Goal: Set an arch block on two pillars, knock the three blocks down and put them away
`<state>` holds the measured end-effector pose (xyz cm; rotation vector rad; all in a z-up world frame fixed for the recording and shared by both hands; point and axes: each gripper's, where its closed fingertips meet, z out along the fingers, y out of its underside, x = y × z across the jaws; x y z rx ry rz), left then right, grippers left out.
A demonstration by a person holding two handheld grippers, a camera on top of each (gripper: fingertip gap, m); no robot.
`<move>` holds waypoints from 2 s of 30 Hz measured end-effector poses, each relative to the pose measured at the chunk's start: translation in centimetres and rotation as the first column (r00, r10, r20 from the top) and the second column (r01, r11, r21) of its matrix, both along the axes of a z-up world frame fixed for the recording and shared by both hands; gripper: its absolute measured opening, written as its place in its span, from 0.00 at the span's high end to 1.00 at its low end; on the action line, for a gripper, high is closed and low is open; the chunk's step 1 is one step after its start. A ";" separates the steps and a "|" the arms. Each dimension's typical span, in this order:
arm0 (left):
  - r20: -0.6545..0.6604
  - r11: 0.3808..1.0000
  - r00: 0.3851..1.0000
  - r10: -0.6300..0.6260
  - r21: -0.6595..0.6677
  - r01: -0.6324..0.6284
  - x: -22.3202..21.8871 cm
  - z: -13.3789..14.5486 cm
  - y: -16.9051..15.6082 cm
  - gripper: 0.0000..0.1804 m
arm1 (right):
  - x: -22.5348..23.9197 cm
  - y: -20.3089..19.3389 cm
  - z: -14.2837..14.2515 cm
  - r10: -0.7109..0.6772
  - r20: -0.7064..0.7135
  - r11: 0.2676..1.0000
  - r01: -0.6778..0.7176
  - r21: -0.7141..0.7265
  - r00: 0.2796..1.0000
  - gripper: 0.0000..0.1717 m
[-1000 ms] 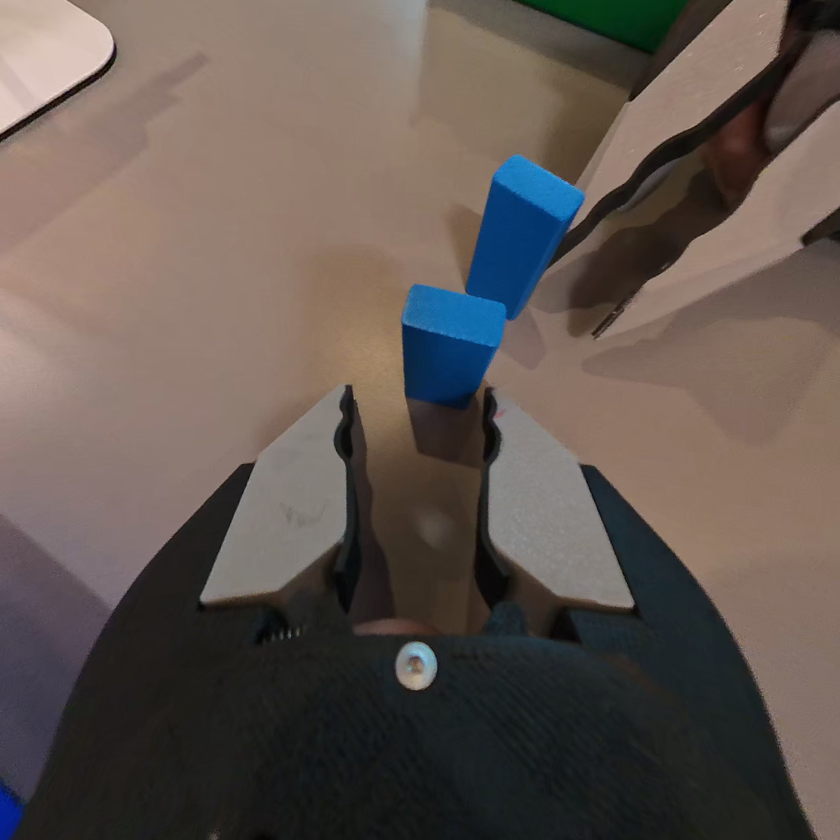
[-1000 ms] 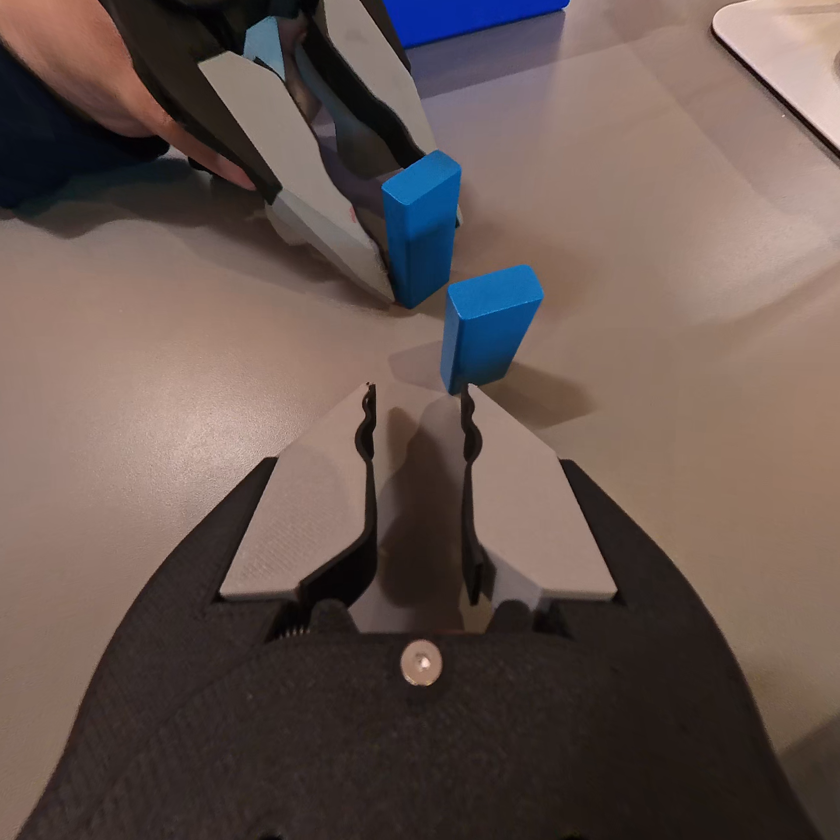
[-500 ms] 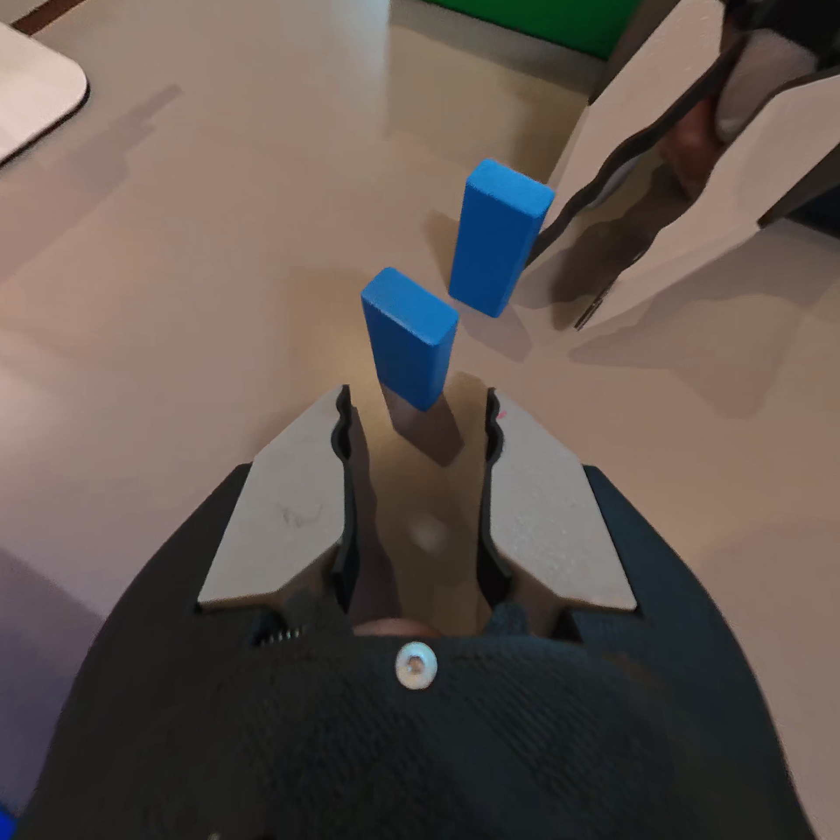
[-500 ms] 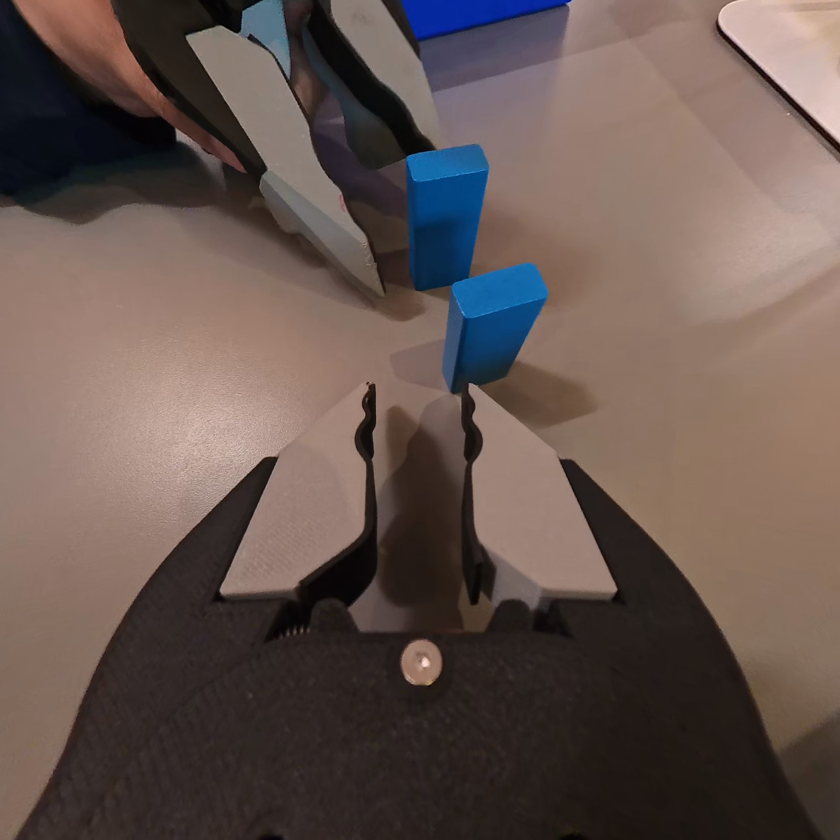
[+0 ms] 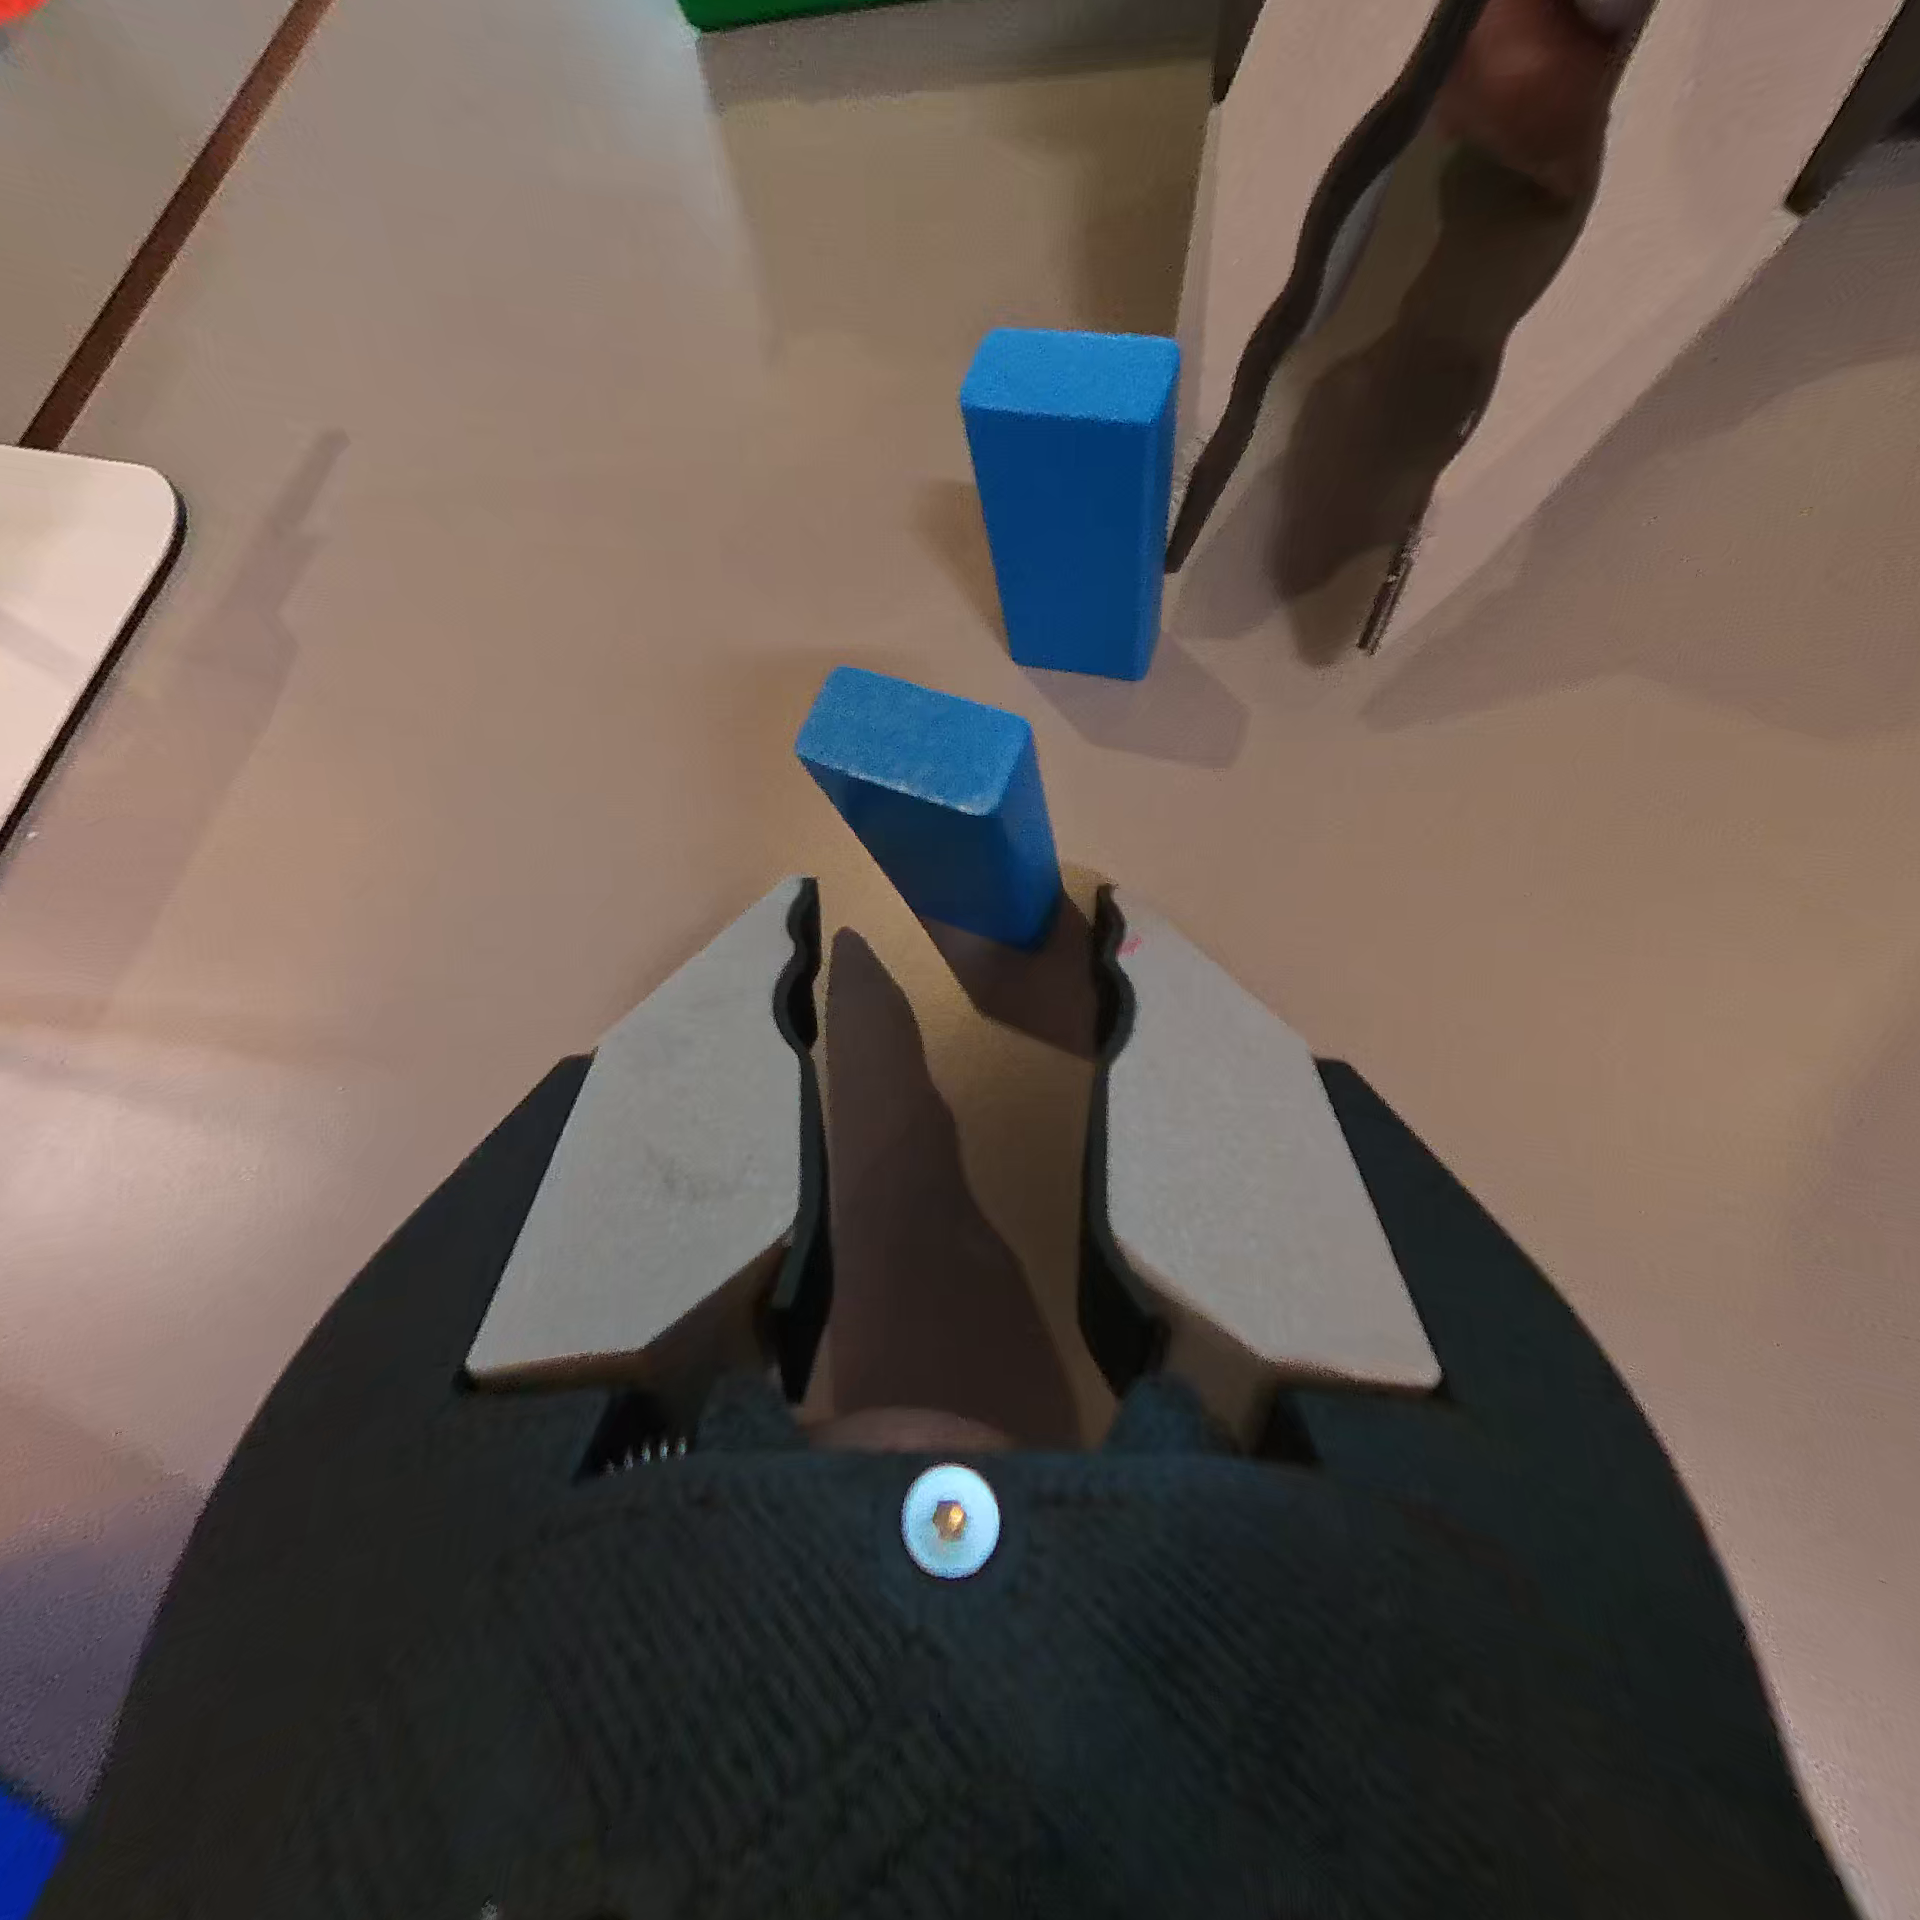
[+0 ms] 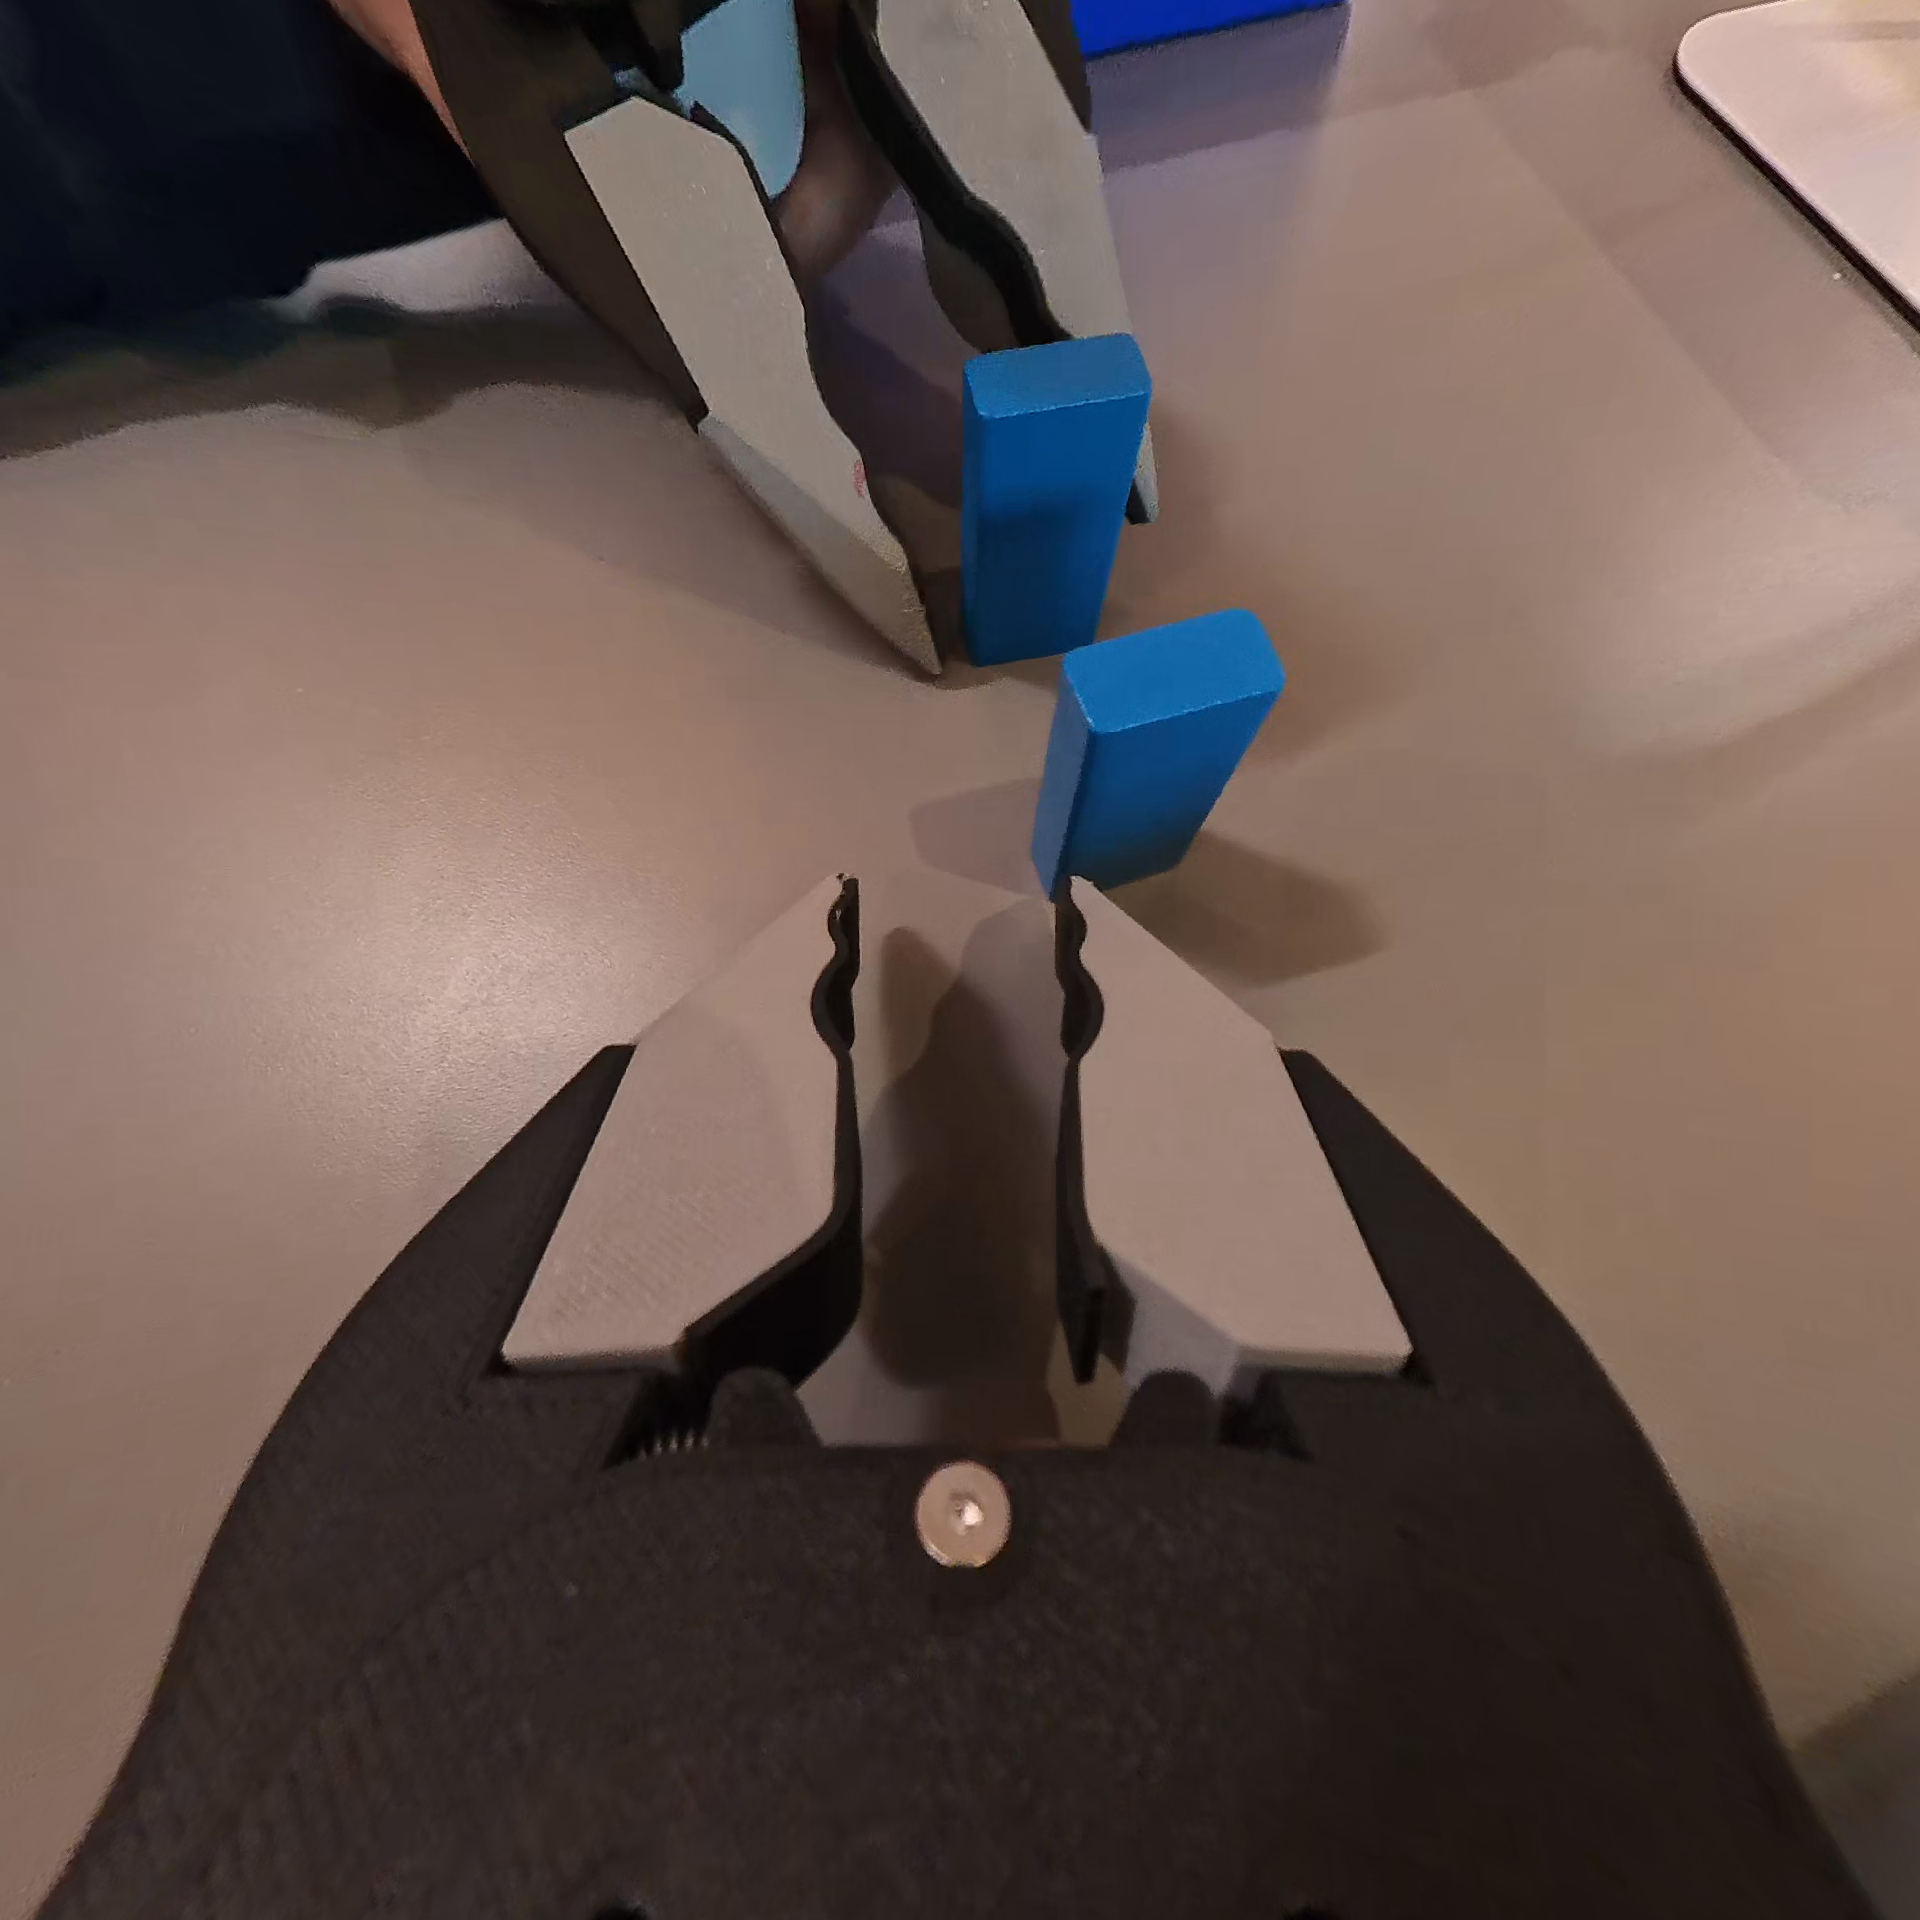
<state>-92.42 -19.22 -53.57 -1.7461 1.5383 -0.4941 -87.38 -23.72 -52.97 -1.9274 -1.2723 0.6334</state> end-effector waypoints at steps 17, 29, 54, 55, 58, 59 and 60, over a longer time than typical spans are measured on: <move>0.002 0.996 0.997 -0.084 -0.009 0.084 1.6 -0.1 -0.4 0.81 | -0.1 -0.1 -0.1 0.007 0.000 1.000 -0.007 -0.012 1.000 0.80; -0.006 0.997 0.998 0.065 0.029 -0.065 -0.9 -0.1 1.1 0.80 | -0.1 -0.1 -0.1 0.005 0.001 1.000 -0.005 -0.005 1.000 0.80; -0.006 0.996 0.996 0.091 0.026 -0.091 -1.7 -0.1 0.4 0.81 | 0.0 -0.1 0.0 -0.001 -0.002 1.000 0.001 -0.011 1.000 0.80; -0.006 0.995 0.996 0.091 0.027 -0.091 -1.7 -0.1 0.4 0.81 | 0.0 -0.1 0.0 0.000 -0.001 1.000 0.000 -0.011 1.000 0.79; -0.007 0.995 0.996 0.090 0.034 -0.090 -1.8 -0.1 0.4 0.81 | 0.0 -0.1 -0.1 0.001 0.000 1.000 -0.001 -0.010 1.000 0.79; -0.007 0.995 0.996 0.090 0.036 -0.090 -1.8 -0.1 0.4 0.81 | 0.0 -0.1 -0.1 0.001 0.001 1.000 -0.001 -0.010 1.000 0.79; -0.007 0.995 0.996 0.090 0.036 -0.089 -1.8 -0.1 0.4 0.81 | 0.0 -0.1 -0.1 0.001 0.001 1.000 -0.001 -0.010 1.000 0.79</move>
